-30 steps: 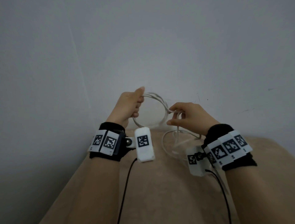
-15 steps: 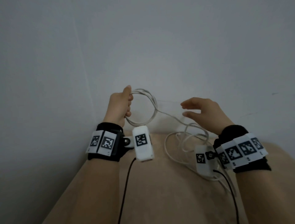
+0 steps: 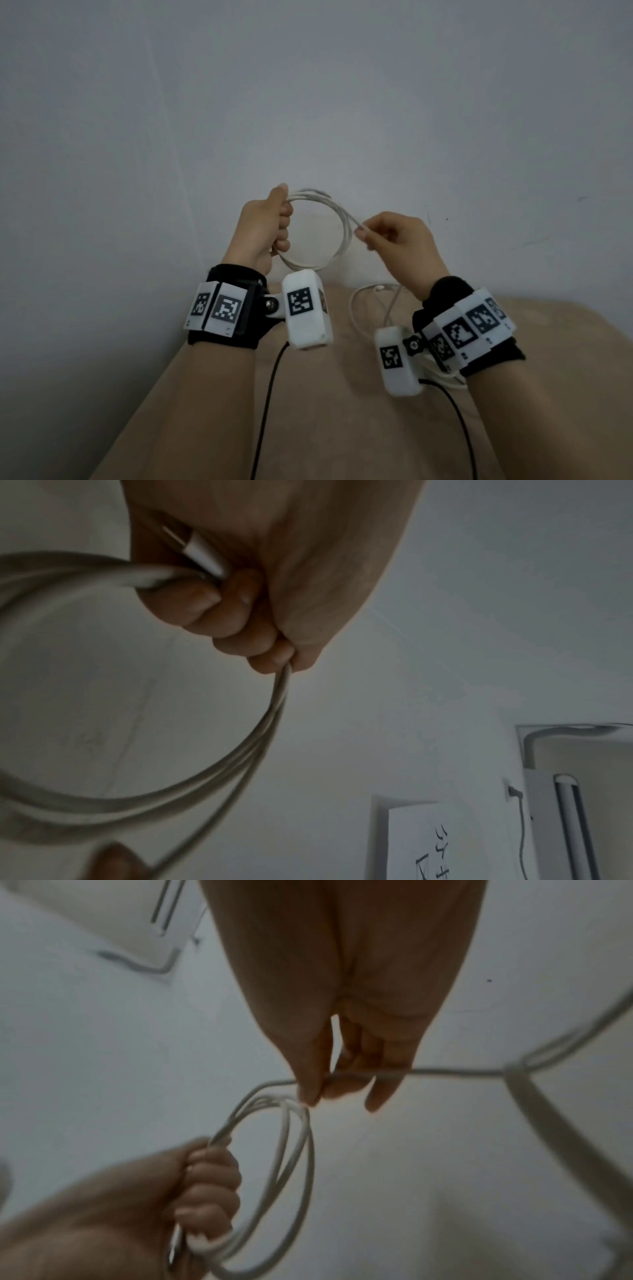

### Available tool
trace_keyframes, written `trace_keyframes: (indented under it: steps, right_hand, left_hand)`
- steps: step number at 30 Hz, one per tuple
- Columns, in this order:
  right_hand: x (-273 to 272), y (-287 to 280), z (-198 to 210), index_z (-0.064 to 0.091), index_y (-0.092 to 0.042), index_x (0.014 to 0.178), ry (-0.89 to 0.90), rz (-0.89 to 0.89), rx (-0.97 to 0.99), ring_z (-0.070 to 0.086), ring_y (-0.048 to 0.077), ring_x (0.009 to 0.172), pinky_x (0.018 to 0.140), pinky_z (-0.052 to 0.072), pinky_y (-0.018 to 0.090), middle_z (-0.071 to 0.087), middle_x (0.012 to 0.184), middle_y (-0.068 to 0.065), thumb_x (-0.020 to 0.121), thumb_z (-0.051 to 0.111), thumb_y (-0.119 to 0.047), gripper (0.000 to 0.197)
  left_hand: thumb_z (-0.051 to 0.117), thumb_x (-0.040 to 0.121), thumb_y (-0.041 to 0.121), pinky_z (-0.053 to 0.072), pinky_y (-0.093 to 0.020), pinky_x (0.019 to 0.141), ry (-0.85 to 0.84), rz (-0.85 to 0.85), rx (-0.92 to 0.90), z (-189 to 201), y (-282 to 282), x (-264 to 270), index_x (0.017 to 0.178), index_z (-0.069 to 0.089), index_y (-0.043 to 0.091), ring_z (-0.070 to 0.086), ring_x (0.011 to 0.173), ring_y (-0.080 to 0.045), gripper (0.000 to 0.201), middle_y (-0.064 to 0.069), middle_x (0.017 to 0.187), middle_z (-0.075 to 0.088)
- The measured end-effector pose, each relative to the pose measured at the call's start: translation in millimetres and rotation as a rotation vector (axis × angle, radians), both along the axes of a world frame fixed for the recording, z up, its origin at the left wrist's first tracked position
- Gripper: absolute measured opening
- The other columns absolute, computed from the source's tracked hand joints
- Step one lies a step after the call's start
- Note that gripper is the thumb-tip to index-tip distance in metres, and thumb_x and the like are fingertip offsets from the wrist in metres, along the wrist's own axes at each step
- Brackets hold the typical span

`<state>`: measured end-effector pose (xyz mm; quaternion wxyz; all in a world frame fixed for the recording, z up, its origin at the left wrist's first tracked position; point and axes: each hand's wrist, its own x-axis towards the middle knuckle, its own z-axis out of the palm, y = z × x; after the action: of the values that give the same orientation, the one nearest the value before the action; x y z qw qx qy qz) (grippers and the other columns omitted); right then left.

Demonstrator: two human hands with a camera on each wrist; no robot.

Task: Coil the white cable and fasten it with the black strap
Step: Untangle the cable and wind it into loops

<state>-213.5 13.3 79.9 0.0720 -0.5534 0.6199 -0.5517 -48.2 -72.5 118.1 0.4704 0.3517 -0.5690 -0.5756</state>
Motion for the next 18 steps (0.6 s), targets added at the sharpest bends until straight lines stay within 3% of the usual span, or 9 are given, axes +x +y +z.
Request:
trace_keyframes:
  steps: [2, 6, 11, 15, 18]
  right_hand:
    - [-4, -2, -1, 0.068, -0.021, 0.077, -0.175, 0.012, -0.136, 0.061, 0.009, 0.067, 0.075, 0.054, 0.030, 0.065, 0.069, -0.006, 0.087, 0.067, -0.018, 0.010]
    - [-3, -2, 0, 0.072, -0.010, 0.091, -0.495, 0.070, -0.229, 0.059, 0.006, 0.060, 0.069, 0.055, 0.022, 0.063, 0.068, 0.000, 0.088, 0.065, -0.010, 0.008]
    - [2, -1, -1, 0.072, -0.006, 0.091, -0.406, 0.133, -0.109, 0.043, 0.008, 0.044, 0.046, 0.043, 0.021, 0.054, 0.056, 0.000, 0.095, 0.056, -0.013, 0.017]
    - [5, -2, 1, 0.070, -0.001, 0.100, -0.428, 0.168, -0.089, 0.037, 0.007, 0.043, 0.043, 0.033, 0.019, 0.050, 0.056, 0.002, 0.097, 0.052, -0.013, 0.022]
    - [7, -1, 1, 0.072, -0.013, 0.092, -0.389, 0.121, -0.104, 0.039, 0.007, 0.044, 0.043, 0.035, 0.018, 0.052, 0.057, 0.000, 0.096, 0.054, -0.015, 0.018]
  left_hand:
    - [0.047, 0.097, 0.036, 0.018, -0.018, 0.039, -0.045, -0.025, 0.000, -1, -2, 2, 0.057, 0.036, 0.021, 0.019, 0.036, -0.008, 0.045, 0.010, 0.043, 0.026]
    - [0.047, 0.097, 0.038, 0.020, -0.017, 0.037, -0.104, -0.164, 0.006, -1, 1, 1, 0.053, 0.032, 0.023, 0.018, 0.036, -0.007, 0.049, 0.010, 0.043, 0.025]
    - [0.045, 0.098, 0.037, 0.015, -0.019, 0.040, 0.053, -0.203, 0.079, 3, 4, -3, 0.056, 0.029, 0.022, 0.016, 0.034, -0.005, 0.047, 0.010, 0.042, 0.022]
    - [0.043, 0.099, 0.037, 0.014, -0.019, 0.038, 0.149, -0.180, 0.176, 1, 2, -5, 0.056, 0.029, 0.022, 0.015, 0.033, -0.005, 0.048, 0.010, 0.041, 0.021]
    - [0.041, 0.099, 0.037, 0.014, -0.017, 0.036, 0.155, -0.142, 0.200, 0, 1, -8, 0.056, 0.030, 0.022, 0.016, 0.031, -0.005, 0.047, 0.010, 0.040, 0.022]
